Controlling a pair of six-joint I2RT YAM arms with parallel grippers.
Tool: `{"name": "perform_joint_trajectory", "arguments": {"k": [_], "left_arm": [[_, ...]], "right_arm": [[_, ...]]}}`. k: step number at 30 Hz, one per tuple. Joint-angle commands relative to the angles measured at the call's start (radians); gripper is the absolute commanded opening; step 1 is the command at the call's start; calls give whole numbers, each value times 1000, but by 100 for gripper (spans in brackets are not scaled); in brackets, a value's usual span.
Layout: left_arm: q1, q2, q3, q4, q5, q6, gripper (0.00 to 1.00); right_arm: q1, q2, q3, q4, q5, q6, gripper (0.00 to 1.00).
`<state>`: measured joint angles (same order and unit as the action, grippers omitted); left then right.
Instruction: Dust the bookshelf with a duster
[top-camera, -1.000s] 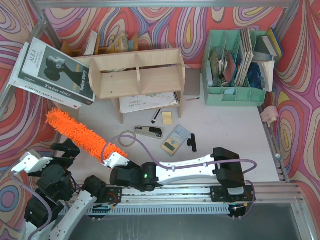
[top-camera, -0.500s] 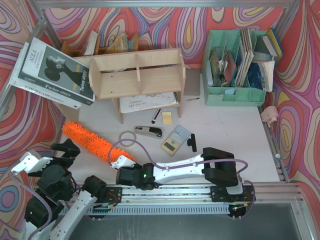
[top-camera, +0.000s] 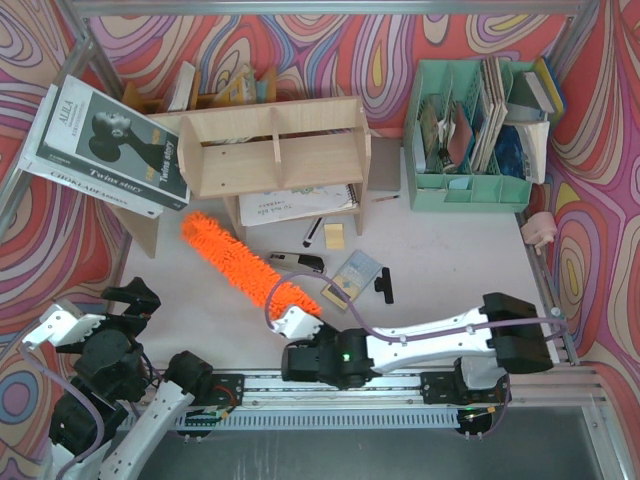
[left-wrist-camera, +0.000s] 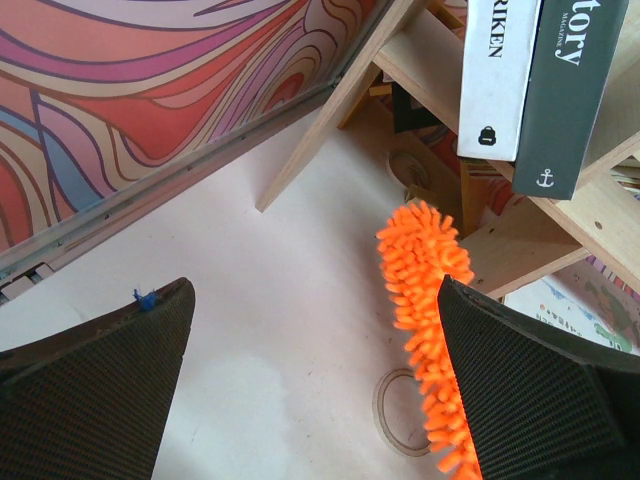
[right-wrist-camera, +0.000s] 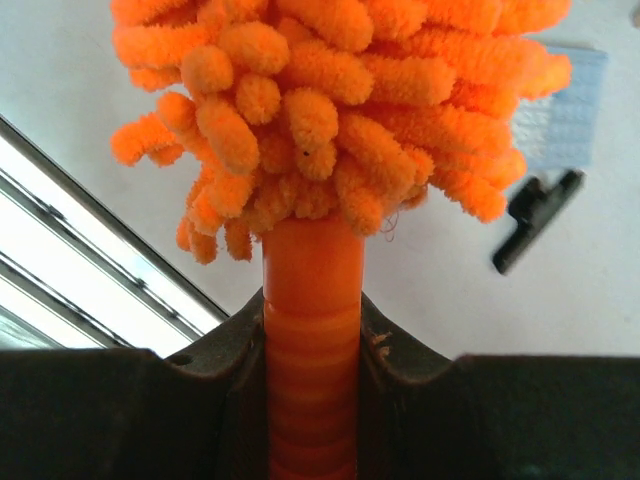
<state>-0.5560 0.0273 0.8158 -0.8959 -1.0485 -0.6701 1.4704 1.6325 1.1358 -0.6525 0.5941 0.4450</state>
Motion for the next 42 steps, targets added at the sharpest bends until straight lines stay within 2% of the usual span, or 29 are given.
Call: {"name": "perform_joint_trajectory", "arguments": {"k": [1,9,12,15,17,22,26,38,42], "left_arm": [[4,5,2,4,-25,7,98],[3,-3,2,-4,-32,2,98],[2,3,3,-4,-32,2,98],[3,5,2,-3,-32,2,98],[4,7,2,-3,-32,2,98],[4,3,3,-12,-41,-6,98],[3,-6,3,-12,-44,-5,98],[4,1,3,-4,-35,0,98],[4,-5,3,-8,-35,-2,98]], "right_arm": [[47,-83,-49,-141,169,93,0],[70,-106,-20,-390,342,215,0],[70,-141,5,-534,407,317,0],[71,-205,18,-602,436,357,0],[71,-255,10,-544,431,276,0],[71,-311,28,-555,452,259,0],[71,-326,10,-482,406,180,0],[68,-221,-115,-311,198,170,0],[56,-206,-123,-253,138,121,0]]}}
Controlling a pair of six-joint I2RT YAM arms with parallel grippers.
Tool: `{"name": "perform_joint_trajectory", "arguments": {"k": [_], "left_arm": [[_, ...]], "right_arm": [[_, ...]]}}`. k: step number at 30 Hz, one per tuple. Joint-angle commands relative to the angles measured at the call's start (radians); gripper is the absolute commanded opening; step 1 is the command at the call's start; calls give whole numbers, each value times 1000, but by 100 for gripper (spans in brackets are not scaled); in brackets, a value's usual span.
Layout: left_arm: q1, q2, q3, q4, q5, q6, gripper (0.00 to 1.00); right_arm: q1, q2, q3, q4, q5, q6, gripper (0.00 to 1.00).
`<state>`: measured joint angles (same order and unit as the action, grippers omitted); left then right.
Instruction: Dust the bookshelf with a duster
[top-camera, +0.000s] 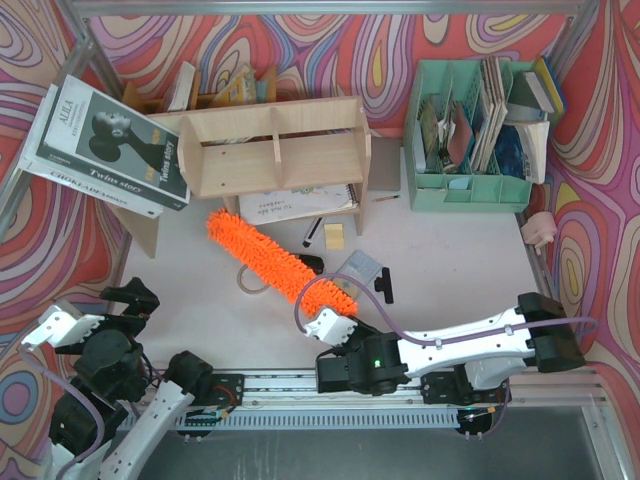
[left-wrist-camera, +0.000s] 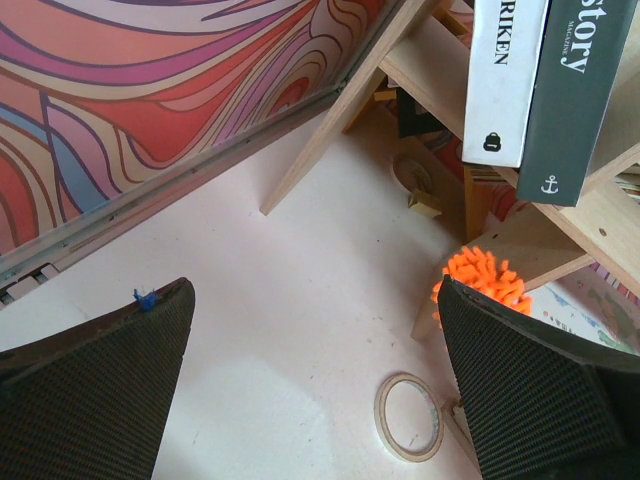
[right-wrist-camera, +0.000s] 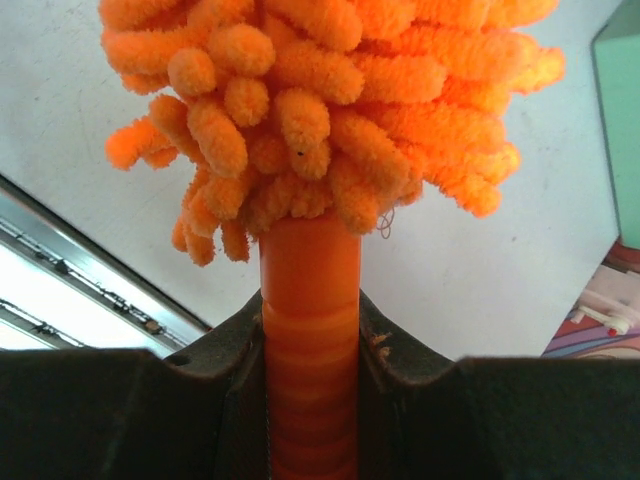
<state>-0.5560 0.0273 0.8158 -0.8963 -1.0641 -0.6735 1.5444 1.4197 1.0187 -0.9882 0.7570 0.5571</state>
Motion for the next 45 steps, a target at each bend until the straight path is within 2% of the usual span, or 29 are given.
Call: {"name": "perform_joint_trajectory", "arguments": {"k": [1,8,12,21,34,39,45], "left_arm": [[4,-8,3,-7,-20,1,98],[3,-12,3,-8,-17,0,98],[4,-11,2,-6,-13,0,98],[3,-15,0,-7,-13,0,98],[4,-4,-1,-4,-13,2,98],[3,-4,-2,-4,-16,2,98],[3,-4,-1,-4,-18,1,98]], "right_arm": [[-21,12,-4,87,-33,6,0],[-53,81,5,109,-81,-50,0],[-62,99,48,54,-5,-50,0],[-64,-60,131,137,77,-171,0],[-106,44,19,197,-60,-142,0],[-106,79,27,162,-29,-127,0],[-97,-17,60,146,23,-201,0]]}}
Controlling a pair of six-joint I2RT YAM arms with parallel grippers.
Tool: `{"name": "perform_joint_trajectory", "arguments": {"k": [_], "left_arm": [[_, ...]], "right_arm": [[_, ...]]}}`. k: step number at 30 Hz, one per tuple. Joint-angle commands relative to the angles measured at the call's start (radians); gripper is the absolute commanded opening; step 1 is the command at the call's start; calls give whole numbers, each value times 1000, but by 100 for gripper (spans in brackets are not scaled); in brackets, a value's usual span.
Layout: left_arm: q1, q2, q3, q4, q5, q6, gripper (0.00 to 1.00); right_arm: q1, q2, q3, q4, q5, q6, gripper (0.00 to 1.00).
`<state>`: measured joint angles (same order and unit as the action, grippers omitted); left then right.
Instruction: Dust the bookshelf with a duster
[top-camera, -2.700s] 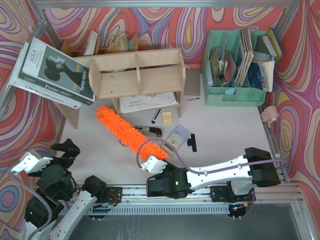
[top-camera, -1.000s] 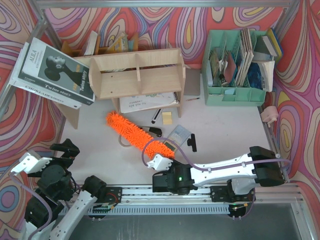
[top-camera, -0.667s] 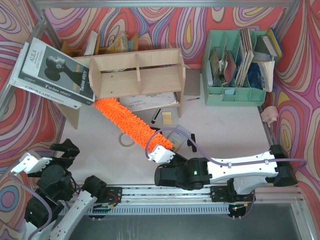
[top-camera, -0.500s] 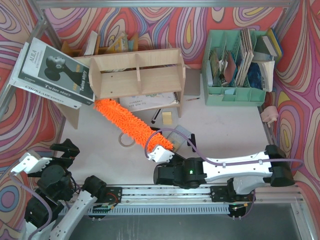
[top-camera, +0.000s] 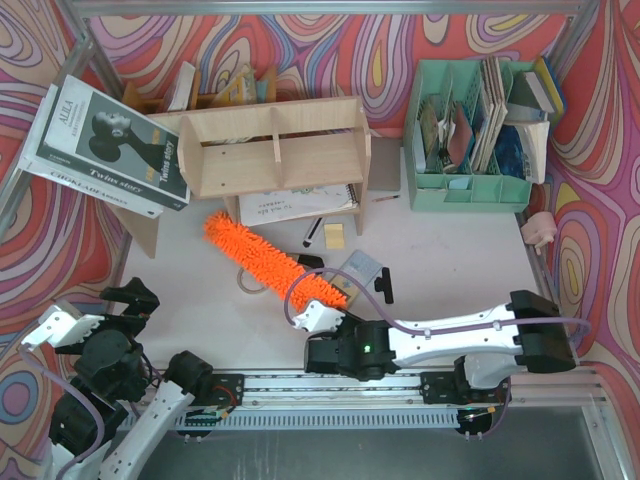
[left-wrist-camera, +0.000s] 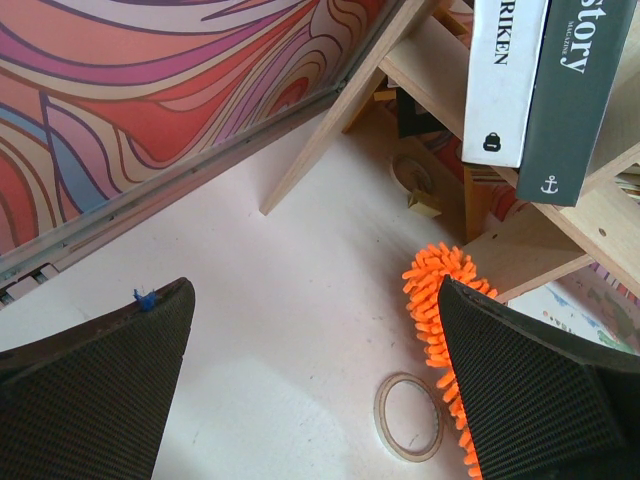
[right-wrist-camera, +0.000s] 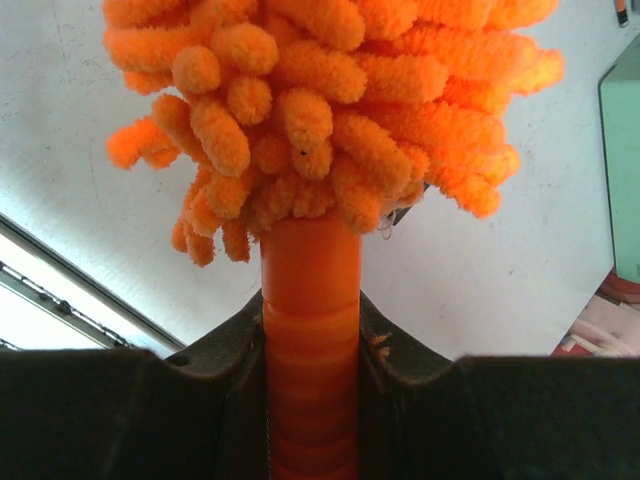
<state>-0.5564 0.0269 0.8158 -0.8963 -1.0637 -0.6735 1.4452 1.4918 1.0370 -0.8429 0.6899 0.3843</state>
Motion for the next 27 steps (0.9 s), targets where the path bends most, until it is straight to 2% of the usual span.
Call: {"name": "perform_joint_trajectory", "arguments": {"k": [1,10,16,27], "left_arm": [[4,-2,-1,-4,-19,1,98],[4,0,-1,-4,-22,2,98],[4,7,-1,-1,-22,6,98],[4,-4,2,-7,-27,6,98]], "right_arm": [[3,-114,45,9,80,-49,0],[6,-215,63,8,-36,-149,0],[23,-195,68,-1,-100,-165,0],[123,-118,231,51,-24,-277,0]]}}
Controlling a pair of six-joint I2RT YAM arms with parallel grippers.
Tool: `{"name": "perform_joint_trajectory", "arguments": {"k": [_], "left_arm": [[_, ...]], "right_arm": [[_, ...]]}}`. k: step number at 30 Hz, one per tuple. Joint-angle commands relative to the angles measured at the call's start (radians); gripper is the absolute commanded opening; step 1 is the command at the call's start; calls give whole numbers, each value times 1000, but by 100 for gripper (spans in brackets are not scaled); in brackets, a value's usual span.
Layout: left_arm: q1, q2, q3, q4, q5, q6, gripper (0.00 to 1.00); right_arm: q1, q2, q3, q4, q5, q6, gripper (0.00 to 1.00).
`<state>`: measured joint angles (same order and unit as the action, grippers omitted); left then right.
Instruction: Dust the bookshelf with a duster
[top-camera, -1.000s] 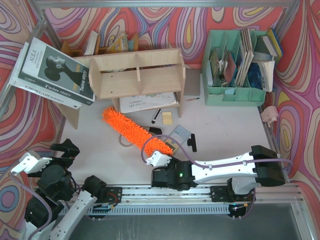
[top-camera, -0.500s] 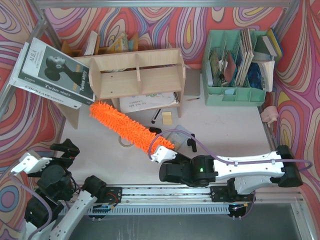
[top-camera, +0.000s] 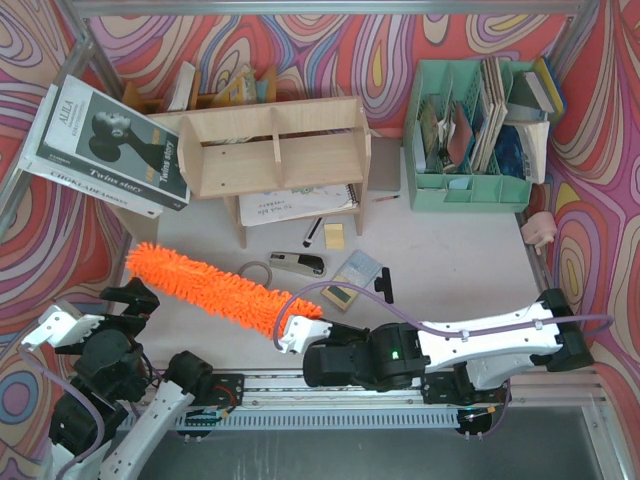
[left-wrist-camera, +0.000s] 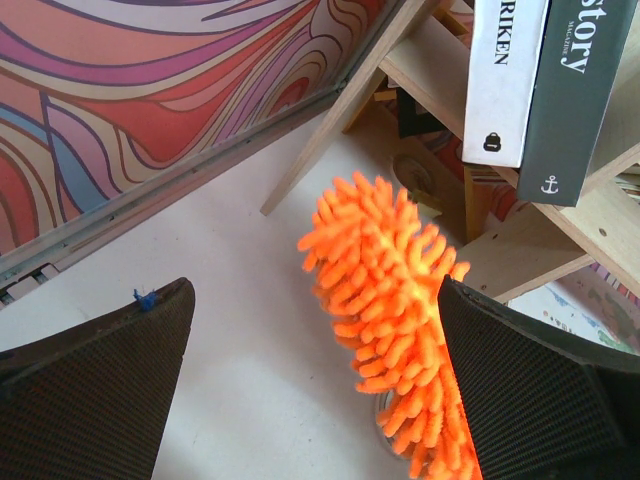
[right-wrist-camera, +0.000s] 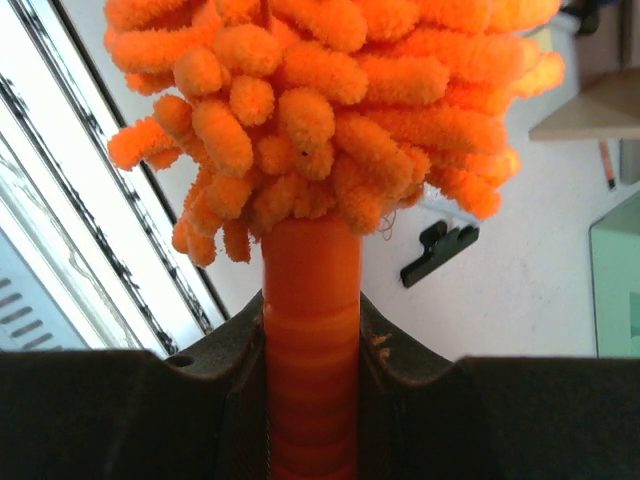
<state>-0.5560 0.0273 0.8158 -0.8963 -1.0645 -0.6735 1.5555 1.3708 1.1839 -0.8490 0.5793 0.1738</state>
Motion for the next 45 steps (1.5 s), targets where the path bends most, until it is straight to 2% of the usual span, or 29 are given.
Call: {"name": "perform_joint_trajectory", "arguments": {"k": [1,9,20,34,40,45], "left_arm": [[3,-5,3,-8,-27,5,98],[3,-21,5,-10,-29,5,98],[4,-21,3,-11,-27,3,98],[4,-20,2,-10,-26,1,98],[4,-22,3,-15,-28,-2,98],[3,-19,0,-10,-28,0,98]], "right_arm": [[15,3,97,63,98,-86,0],[15,-11,164,175,234,-272,0],[5,22,261,440,248,-583,0],[-198,96,262,418,147,-512,0],[-243,80,166,405,128,-448,0],[-245,40,90,330,136,-344,0]]}}
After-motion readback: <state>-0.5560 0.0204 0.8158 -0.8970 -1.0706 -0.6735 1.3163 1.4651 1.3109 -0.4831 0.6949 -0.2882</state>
